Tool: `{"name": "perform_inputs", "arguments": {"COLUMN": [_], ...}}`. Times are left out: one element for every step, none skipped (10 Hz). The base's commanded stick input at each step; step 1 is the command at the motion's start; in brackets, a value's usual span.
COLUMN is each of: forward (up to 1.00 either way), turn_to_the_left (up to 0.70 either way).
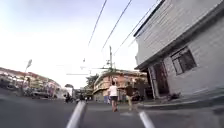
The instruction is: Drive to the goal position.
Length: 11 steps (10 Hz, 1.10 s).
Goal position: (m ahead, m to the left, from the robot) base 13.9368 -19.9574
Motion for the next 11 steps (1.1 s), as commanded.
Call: {"name": "perform_inputs", "arguments": {"forward": [1.0, 1.0, 1.0, 1.0, 1.0, 1.0, 1.0, 1.0, 1.0, 1.0, 1.0], "turn_to_the_left": [0.0, 0.0, 0.0, 0.0, 0.0, 0.0, 0.0, 0.0, 0.0, 0.0, 0.0]}}
